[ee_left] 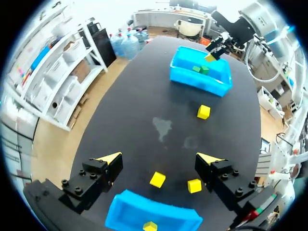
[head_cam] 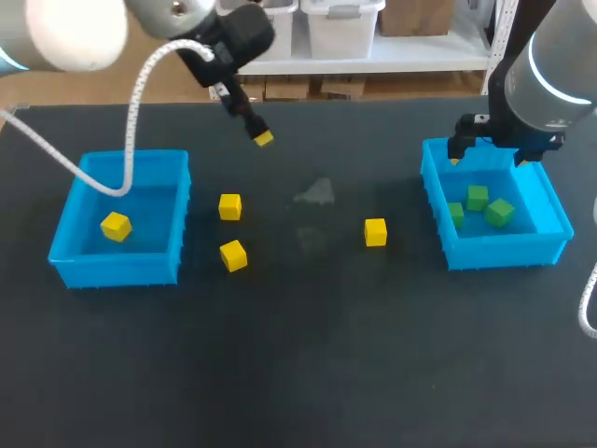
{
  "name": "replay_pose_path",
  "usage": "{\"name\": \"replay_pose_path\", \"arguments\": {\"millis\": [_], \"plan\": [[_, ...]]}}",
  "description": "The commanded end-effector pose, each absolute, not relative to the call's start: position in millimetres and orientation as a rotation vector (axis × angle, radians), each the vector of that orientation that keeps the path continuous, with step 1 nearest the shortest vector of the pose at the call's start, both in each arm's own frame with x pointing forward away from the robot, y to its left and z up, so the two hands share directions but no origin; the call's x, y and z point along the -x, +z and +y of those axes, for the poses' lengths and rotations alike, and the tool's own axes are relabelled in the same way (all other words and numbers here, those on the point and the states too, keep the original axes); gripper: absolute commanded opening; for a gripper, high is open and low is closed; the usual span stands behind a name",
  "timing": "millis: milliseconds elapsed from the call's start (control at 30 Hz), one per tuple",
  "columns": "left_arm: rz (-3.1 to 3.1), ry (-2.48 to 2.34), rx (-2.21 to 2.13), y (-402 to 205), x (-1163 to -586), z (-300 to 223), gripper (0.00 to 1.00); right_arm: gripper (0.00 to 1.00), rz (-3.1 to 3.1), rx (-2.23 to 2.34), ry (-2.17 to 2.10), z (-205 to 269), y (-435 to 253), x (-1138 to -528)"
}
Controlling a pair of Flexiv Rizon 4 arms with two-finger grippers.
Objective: Put the green cubes in the right bin and the yellow cubes in the left bin.
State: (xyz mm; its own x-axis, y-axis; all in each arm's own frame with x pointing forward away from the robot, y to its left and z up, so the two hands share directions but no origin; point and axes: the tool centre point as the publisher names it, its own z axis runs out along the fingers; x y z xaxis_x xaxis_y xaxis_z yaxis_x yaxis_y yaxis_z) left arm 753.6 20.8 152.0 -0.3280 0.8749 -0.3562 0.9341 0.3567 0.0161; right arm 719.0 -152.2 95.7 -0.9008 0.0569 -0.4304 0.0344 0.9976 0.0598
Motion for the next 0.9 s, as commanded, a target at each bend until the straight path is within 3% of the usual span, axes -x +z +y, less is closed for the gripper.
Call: {"name": "replay_pose_path", "arguments": {"millis": [33,900], "plan": [[2.325,-0.277,-1.656,151,-759,-2,1.0,1.0,2.689,-0.066,0.069,-152,95,-718],[2.323,-0.307,-1.867,103,-723,-84,1.0,1.0,2.689,-0.066,0.069,-152,95,-718]]}}
